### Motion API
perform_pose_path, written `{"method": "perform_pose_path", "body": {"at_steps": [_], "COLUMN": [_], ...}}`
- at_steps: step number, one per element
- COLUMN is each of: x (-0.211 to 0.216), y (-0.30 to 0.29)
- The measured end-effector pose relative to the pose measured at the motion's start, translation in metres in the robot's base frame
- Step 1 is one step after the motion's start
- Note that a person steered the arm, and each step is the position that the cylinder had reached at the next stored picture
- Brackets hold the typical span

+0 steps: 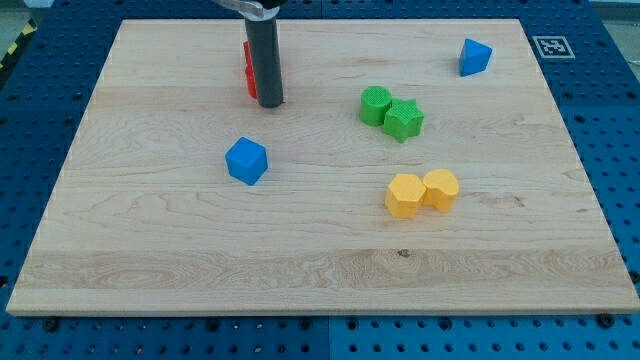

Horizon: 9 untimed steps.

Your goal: Slide the green circle along with green star towards center right

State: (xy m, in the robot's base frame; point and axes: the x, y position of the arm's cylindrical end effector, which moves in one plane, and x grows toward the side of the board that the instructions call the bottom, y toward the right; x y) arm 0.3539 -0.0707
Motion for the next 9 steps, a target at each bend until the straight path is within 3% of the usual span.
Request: {"method": "perform_pose_path", "body": {"at_steps": [3, 5, 8, 9], "x": [-0.026, -0.009, 0.034, 0.027], "y": [0.006, 0.092, 0.173, 0.188]}}
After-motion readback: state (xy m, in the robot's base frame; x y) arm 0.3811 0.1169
